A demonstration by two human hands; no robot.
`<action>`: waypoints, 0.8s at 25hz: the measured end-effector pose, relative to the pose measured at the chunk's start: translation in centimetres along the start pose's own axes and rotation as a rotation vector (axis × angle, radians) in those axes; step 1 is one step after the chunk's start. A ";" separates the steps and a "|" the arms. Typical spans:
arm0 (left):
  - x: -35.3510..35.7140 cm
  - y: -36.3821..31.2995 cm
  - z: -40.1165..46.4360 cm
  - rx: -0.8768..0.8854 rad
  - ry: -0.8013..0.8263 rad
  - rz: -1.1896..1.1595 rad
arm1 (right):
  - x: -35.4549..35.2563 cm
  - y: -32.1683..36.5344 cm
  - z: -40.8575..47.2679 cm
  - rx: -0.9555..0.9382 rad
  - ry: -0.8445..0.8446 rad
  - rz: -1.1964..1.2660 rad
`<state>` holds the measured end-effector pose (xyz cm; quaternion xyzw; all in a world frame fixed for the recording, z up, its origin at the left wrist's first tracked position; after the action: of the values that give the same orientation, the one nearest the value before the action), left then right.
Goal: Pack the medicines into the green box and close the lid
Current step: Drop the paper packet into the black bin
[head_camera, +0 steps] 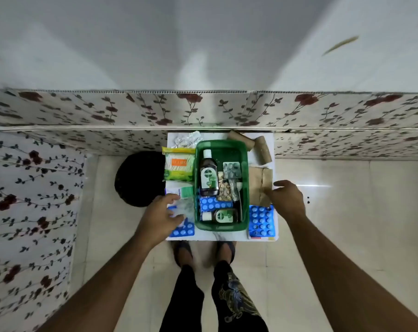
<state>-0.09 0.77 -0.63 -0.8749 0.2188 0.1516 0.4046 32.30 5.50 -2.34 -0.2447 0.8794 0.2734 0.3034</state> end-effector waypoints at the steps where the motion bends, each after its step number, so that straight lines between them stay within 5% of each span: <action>1: 0.3 0.3 0.3 0.046 0.005 0.084 | 0.3 0.0 0.4 0.011 -0.008 0.008; 10: 2.9 2.3 1.6 0.247 -0.091 0.435 | 2.0 -0.9 1.6 0.000 -0.063 0.190; 20: -3.9 -1.6 -1.4 0.165 -0.286 0.039 | -3.9 2.3 -5.8 -0.026 -0.122 0.501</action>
<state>-2.51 1.58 2.97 -0.8038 0.1876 0.2641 0.4989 31.27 4.56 4.93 -0.0058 0.8891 0.3655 0.2756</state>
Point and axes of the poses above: each hand's wrist, its own z-axis towards the middle knuckle, its own x-axis out of the palm, y = z × x, the point moved 1 cm from there along z, towards the middle knuckle, and after that the axes turned 5 degrees about -z, right-handed, at the moved point
